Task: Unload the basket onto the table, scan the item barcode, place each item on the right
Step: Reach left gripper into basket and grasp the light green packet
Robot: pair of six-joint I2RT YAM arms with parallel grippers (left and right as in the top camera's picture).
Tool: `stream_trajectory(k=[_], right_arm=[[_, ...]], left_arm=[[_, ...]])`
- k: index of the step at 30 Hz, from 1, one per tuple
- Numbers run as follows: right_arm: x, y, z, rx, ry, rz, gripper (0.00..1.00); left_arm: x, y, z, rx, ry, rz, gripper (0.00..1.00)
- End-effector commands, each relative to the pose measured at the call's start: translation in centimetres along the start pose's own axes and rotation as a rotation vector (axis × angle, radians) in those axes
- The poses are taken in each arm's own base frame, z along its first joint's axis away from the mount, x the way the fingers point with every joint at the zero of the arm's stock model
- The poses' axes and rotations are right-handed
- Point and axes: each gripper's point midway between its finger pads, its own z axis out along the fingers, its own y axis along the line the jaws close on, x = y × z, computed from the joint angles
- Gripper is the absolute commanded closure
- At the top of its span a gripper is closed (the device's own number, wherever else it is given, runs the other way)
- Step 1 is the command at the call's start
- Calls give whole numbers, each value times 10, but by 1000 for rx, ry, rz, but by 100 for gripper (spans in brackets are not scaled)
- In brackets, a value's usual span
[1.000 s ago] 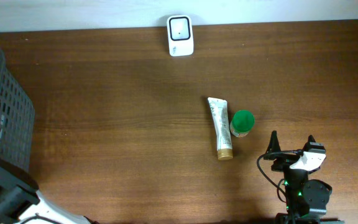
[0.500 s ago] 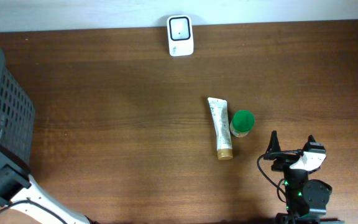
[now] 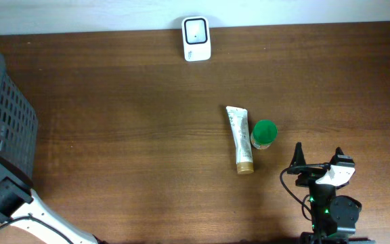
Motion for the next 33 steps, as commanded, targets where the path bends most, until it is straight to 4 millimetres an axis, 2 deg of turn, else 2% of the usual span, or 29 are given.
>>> stream_trajectory(k=[1, 5, 7, 11, 16, 17, 19, 21, 24, 25, 27, 28, 30, 33], right_arm=[[3, -4, 0, 18, 7, 1, 2], [3, -4, 0, 18, 7, 1, 2], [3, -4, 0, 18, 7, 1, 2], [3, -4, 0, 18, 7, 1, 2], [3, -4, 0, 18, 7, 1, 2], [3, -4, 0, 18, 7, 1, 2], [3, -4, 0, 18, 7, 1, 2], [3, -4, 0, 18, 7, 1, 2], [3, -4, 0, 18, 7, 1, 2], [3, -4, 0, 18, 7, 1, 2], [3, -4, 0, 18, 7, 1, 2], [3, -4, 0, 18, 7, 1, 2], [3, -4, 0, 18, 7, 1, 2], [3, -4, 0, 18, 7, 1, 1]], left_arm=[[9, -3, 3, -8, 39, 20, 100], [1, -1, -18, -8, 0, 20, 100], [-11, -4, -43, 14, -60, 15, 100], [-37, -3, -100, 52, -214, -44, 100], [-59, 18, -182, 32, -418, -123, 100], [-61, 24, -203, 27, -468, -137, 100], [-62, 31, -228, 26, -525, -152, 100], [-61, 37, -243, 28, -556, -175, 100], [-54, 35, -239, 51, -527, -225, 97], [-51, 32, -234, 61, -506, -246, 75], [-44, 25, -219, 87, -453, -310, 53], [-40, 20, -210, 98, -422, -341, 48], [-35, 10, -193, 127, -381, -362, 46], [-25, -14, -158, 220, -289, -412, 41]])
